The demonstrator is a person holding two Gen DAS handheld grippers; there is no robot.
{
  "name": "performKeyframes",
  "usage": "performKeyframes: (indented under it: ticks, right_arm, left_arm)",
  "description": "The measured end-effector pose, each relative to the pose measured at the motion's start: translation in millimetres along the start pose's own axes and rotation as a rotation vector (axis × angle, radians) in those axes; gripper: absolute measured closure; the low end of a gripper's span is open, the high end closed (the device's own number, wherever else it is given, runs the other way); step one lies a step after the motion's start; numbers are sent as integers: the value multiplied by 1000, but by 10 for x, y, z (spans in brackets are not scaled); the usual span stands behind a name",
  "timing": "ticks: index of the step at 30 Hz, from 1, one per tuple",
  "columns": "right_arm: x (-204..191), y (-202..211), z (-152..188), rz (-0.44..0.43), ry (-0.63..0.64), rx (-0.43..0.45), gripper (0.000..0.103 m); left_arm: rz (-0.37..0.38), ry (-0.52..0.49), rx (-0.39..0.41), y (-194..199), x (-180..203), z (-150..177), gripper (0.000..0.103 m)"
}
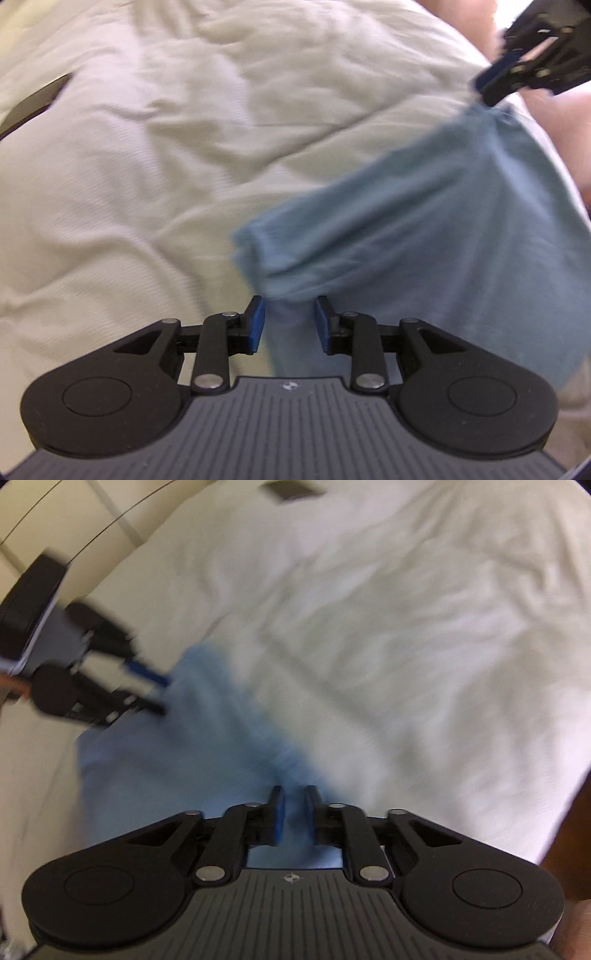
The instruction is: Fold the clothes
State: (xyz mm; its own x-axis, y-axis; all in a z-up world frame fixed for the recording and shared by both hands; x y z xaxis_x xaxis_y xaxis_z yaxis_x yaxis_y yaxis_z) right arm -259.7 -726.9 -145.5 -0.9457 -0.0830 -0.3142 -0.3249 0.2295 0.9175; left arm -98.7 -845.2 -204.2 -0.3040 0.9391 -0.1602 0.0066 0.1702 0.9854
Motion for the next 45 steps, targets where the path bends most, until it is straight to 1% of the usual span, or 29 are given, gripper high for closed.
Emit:
performKeyframes:
  ticks: [1,3,5,7,10,12,13,16,19,22,24,26,28,30,31,32,34,36,39,41,45]
  right_arm:
    - [73,58,-6,21,-13,17,86]
    - [164,174,41,30,-35,32,86]
    - [171,255,130,23,-42,28,86]
    - [101,298,242,5,-44,11,86]
    - [-22,221,411,-37,-44,-44,86]
    - [-70,147,479,-66,-57,-73,86]
    - [-48,116,465,-73,-73,-69,86]
    - [64,109,395,-69,-118,-35,87]
    - [181,178,360,-55,-157,-4,86]
    - [299,249,326,-41,-195,27,85]
    - [378,296,303,-32,-221,47,82]
    - [343,269,373,-59,-224,27,77]
    - [283,184,386,-88,-229,6,77]
    - [265,99,381,-117,-255,-4,77]
    - [280,62,359,-128,-275,0,77]
    - [299,32,334,-129,-292,7,82]
    - [362,57,261,-98,-308,47,87]
    - [416,138,192,-68,-311,84,87]
    - [409,255,176,-44,-274,93,86]
    - [365,310,215,-36,-238,83,86]
    - [248,283,343,-46,-198,48,85]
  left_arm:
    - [-5,21,10,39,-30,10,78]
    - [-4,58,36,128,-56,21,79]
    - [37,74,76,239,47,-11,79]
    - [108,67,121,342,260,-91,79]
    - [181,-4,161,387,648,-260,78]
    - [206,-41,168,328,864,-387,78]
    - [214,-47,164,271,927,-440,78]
    - [200,-38,161,142,954,-574,78]
    - [183,-6,167,138,882,-617,68]
    - [173,18,178,183,824,-606,68]
    - [173,21,185,219,809,-581,69]
    - [173,34,184,216,790,-552,69]
    - [179,59,178,201,759,-507,69]
    - [163,78,169,176,714,-452,69]
    - [148,94,163,166,666,-414,69]
    - [135,113,156,157,607,-371,69]
    - [85,211,143,154,429,-255,69]
    - [64,276,130,158,248,-118,69]
    - [47,363,106,144,14,83,71]
    - [68,442,100,127,-124,199,71]
    - [180,616,129,59,-323,294,71]
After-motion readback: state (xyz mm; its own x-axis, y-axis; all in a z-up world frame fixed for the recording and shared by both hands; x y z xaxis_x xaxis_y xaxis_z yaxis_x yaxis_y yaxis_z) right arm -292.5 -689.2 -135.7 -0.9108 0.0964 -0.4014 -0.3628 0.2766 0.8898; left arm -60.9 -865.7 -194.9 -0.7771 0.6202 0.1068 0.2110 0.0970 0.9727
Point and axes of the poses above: each gripper's, at about its wrist camera, not at the fingertips, and y roughly against the way its jaws point, x to its right, z to its underside, the point moved 7 cm from there along -y, roughly the way its jaws point, and after that the axes turned 12 degrees about -x, right-handed, at the moved point
